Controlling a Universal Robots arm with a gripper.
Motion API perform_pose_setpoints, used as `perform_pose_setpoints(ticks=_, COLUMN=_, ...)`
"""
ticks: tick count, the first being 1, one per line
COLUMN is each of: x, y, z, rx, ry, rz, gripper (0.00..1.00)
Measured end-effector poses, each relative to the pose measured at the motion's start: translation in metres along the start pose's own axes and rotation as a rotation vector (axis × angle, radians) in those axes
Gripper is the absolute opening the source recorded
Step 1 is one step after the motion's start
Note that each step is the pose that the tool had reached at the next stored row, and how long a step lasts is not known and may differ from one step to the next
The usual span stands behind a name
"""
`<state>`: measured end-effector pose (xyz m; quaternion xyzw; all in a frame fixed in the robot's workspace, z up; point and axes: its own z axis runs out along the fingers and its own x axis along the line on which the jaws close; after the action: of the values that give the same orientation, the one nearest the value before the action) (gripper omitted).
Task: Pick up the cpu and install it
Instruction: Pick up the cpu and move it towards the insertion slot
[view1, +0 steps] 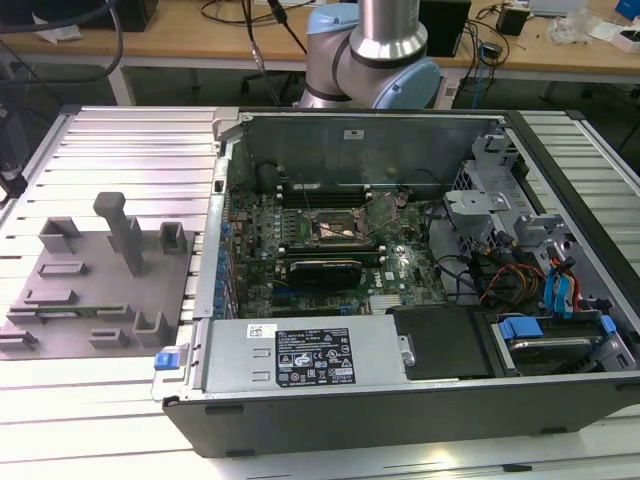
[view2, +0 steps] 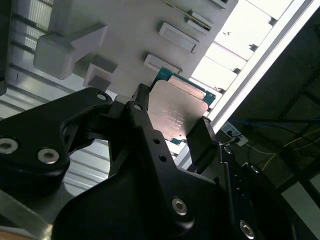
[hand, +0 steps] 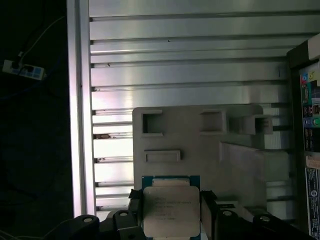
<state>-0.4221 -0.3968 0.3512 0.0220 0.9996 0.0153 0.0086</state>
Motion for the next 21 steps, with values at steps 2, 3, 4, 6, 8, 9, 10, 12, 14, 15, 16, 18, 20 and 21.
perform_pose_setpoints(ticks=2, x=-0.0001, y=0.0006, z=-0.0042, rx=0.0008, ry=-0.0004, rz=0.0, gripper=0.55)
perform_pose_setpoints(ticks=3, x=-0.0001, y=0.001, z=-0.0063, rx=0.001, ry=-0.0008, rz=0.0, gripper=0.55)
perform_pose_setpoints(ticks=4, x=-0.0001, y=0.0013, z=-0.0081, rx=0.0014, ry=-0.001, rz=0.0, gripper=0.55)
perform_pose_setpoints(ticks=6, x=-0.0001, y=0.002, z=-0.0113, rx=0.0022, ry=-0.0016, rz=0.0, gripper=0.55)
perform_pose_setpoints(ticks=8, x=-0.0002, y=0.0028, z=-0.0153, rx=0.0032, ry=-0.0019, rz=0.0, gripper=0.55)
perform_pose_setpoints(ticks=9, x=-0.0001, y=0.0037, z=-0.0185, rx=0.0044, ry=-0.0024, rz=0.0, gripper=0.55)
perform_pose_setpoints(ticks=10, x=-0.0002, y=0.0041, z=-0.0199, rx=0.0052, ry=-0.0025, rz=0.0, gripper=0.55)
perform_pose_setpoints(ticks=12, x=-0.0002, y=0.005, z=-0.023, rx=0.0068, ry=-0.0029, rz=0.0, gripper=0.55)
perform_pose_setpoints(ticks=14, x=-0.0002, y=0.0065, z=-0.0273, rx=0.0098, ry=-0.0034, rz=0.0, gripper=0.55)
perform_pose_setpoints(ticks=15, x=-0.0002, y=0.007, z=-0.0292, rx=0.0109, ry=-0.0037, rz=0.0, gripper=0.55)
perform_pose_setpoints(ticks=16, x=-0.0003, y=0.0079, z=-0.0317, rx=0.0129, ry=-0.0038, rz=0.0, gripper=0.55)
perform_pose_setpoints(ticks=18, x=-0.0002, y=0.0088, z=-0.034, rx=0.0154, ry=-0.0041, rz=0.0, gripper=0.55)
perform_pose_setpoints(ticks=20, x=-0.0003, y=0.0094, z=-0.0372, rx=0.0172, ry=-0.0042, rz=-0.001, gripper=0.55)
perform_pose_setpoints(ticks=21, x=-0.0003, y=0.01, z=-0.0401, rx=0.0184, ry=-0.0044, rz=0.0, gripper=0.55)
